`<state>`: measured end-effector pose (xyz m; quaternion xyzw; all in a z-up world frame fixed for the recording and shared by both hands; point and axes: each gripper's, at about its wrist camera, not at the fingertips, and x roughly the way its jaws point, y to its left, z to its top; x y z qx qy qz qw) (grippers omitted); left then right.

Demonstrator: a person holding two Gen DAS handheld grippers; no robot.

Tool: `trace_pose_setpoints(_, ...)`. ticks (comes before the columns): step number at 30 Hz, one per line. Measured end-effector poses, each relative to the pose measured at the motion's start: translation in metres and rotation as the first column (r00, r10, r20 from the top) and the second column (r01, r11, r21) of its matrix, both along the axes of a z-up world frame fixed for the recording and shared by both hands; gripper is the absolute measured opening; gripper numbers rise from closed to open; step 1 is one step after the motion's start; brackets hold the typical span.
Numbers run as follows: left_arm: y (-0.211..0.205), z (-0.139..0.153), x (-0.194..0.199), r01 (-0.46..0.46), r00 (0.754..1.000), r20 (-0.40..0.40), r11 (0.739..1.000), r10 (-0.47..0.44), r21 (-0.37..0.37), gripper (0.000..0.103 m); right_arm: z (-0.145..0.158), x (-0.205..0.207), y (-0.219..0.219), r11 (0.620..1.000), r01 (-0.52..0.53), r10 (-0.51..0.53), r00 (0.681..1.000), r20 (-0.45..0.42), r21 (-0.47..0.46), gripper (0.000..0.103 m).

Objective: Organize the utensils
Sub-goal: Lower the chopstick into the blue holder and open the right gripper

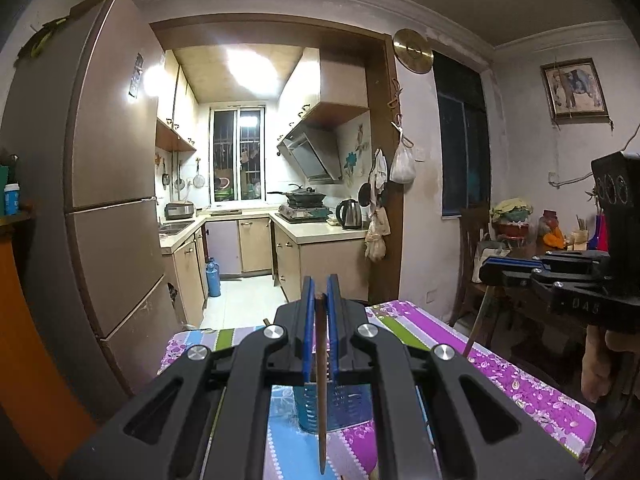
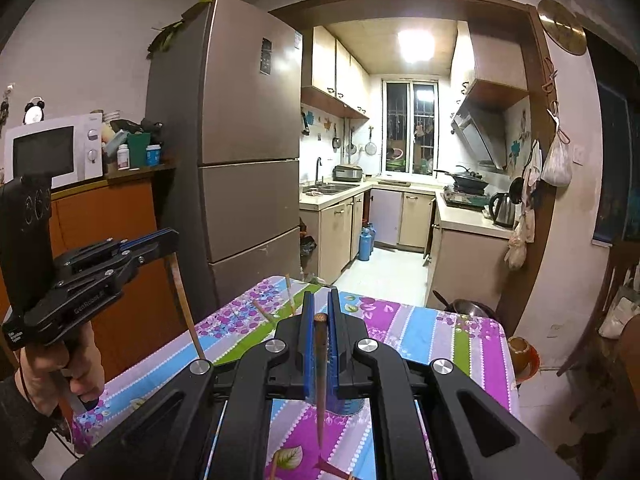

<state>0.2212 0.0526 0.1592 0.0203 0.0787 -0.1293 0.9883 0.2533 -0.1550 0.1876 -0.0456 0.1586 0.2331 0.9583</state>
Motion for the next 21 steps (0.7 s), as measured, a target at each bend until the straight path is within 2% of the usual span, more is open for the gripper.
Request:
trace_pose_setpoints(9, -0.003, 0.019, 0.027, -0.006, 1.000, 0.023, 1.000, 0.006, -0.015, 0.005, 0.009, 0.028, 0.003, 1.000, 0.012, -0.012, 1.000, -0.001, -0.001, 0.008)
trace_pose_setpoints(21, -0.003, 0.068, 0.068, -0.038, 0.993, 0.110, 0.998, 0.042, -0.043, 0.005, 0.062, 0.080, 0.002, 0.999, 0.038, -0.040, 0.997, 0.073, 0.027, 0.008)
